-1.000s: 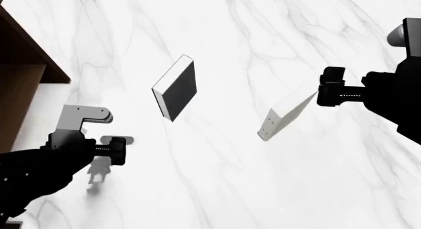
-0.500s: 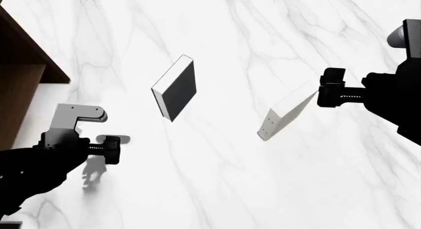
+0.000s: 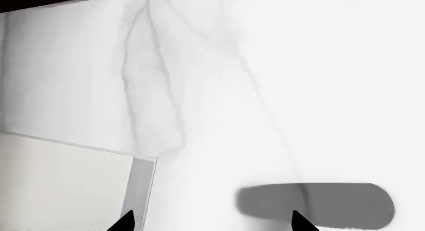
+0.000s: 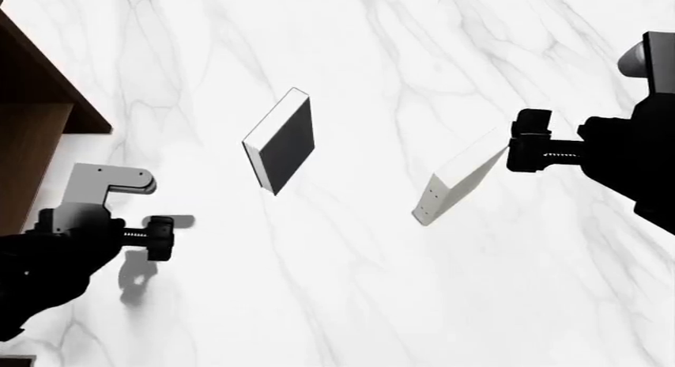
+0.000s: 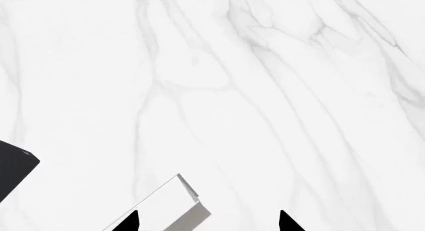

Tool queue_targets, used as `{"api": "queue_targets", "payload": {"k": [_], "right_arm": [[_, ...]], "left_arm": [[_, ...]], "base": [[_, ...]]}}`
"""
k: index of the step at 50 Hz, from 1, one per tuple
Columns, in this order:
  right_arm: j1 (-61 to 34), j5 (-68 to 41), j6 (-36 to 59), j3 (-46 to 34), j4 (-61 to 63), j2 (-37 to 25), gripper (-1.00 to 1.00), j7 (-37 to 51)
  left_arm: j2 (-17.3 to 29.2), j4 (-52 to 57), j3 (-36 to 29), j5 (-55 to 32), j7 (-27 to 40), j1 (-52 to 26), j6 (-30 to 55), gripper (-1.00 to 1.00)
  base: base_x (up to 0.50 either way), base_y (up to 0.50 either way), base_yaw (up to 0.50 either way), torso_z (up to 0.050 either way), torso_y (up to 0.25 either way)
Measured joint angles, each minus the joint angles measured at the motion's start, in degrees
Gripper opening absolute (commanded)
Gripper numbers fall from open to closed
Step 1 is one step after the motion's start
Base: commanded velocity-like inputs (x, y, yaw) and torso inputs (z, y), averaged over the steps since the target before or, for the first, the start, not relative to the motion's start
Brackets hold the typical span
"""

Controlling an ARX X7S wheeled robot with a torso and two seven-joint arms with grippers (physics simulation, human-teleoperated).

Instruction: Pick up the book on the right and place it under the cabinet shelf.

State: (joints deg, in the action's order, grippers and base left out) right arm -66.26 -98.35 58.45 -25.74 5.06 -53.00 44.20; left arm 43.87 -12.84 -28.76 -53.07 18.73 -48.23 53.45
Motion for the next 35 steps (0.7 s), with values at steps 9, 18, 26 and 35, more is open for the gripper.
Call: {"api": "queue_targets", "payload": {"k": [9, 18, 26, 35], "right_arm": [[0.06, 0.0, -0.1, -0.05, 0.01, -0.1, 1.0, -0.08], [0.15, -0.06, -0.23, -0.07, 0.1, -0.26, 1.0, -0.12], [0.28, -0.16, -0.38, -0.06, 0.23, -0.4, 1.0, -0.1], [0.47, -0.34, -0.59, -0.01, 0.42, -0.59, 1.0, -0.01]], "left_arm": [[0.15, -0.35, -0.25, 0.21, -0.12, -0.34, 0.12, 1.0], [0.19, -0.42, -0.29, 0.28, -0.01, -0.34, 0.06, 1.0], [0.29, -0.02, -0.25, 0.78, 0.73, -0.17, 0.36, 1.0], [0.57, 1.71, -0.16, 1.55, 2.24, 0.57, 1.35, 1.0]], "base": [[0.0, 0.0, 0.0, -0.001, -0.001], [0.0, 0.0, 0.0, 0.0, -0.001], [0.0, 0.0, 0.0, 0.0, -0.001], [0.0, 0.0, 0.0, 0.0, 0.0]]}}
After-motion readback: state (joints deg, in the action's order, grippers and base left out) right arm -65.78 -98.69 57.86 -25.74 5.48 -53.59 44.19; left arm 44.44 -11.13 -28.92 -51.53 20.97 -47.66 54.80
